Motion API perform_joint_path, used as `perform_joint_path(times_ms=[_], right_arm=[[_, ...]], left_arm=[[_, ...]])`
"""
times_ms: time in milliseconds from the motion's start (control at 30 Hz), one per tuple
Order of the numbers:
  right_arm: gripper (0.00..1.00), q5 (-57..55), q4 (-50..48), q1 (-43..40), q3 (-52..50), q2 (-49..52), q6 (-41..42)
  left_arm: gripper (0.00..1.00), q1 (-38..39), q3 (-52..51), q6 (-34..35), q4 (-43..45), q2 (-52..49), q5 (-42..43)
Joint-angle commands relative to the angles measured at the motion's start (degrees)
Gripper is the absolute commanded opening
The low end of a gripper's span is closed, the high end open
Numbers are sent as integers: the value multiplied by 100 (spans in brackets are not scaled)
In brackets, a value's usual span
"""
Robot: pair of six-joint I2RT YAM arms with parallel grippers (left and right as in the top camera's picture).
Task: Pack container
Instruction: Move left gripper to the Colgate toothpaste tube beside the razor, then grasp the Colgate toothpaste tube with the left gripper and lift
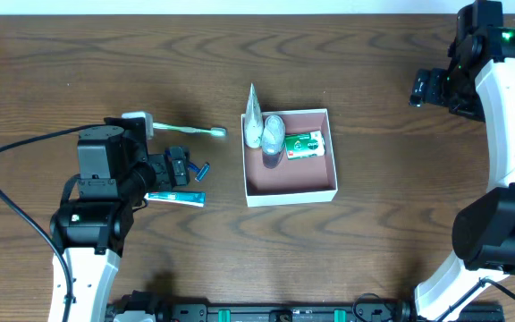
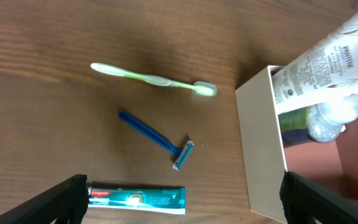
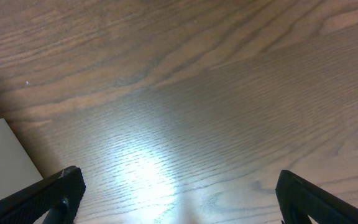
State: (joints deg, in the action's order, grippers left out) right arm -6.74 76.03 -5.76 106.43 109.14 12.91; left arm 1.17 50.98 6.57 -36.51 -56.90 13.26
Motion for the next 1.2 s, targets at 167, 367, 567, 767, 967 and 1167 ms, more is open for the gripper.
perform_joint_path(times_ms=[167,367,567,767,967,1167], right_arm=[[99,-74,9,17,70,-103,-79],[99,-74,9,17,70,-103,-79],[99,-74,7,17,70,-103,-79],[99,-74,7,17,70,-103,-79],[99,-74,7,17,70,-103,-79],[99,-74,9,17,70,-103,-79]], left_arm=[[98,-11,175,170,-57,-13,525],[96,-13,177,280,-24,-33,632],[96,-13,378,2782,28,-85,-1156],[98,-13,1145,3368,-601,-968,-1744],[98,-13,1432,3862,-1331,-2398,-1685],[98,-13,1416,4120,-1534,-3191,-1403]])
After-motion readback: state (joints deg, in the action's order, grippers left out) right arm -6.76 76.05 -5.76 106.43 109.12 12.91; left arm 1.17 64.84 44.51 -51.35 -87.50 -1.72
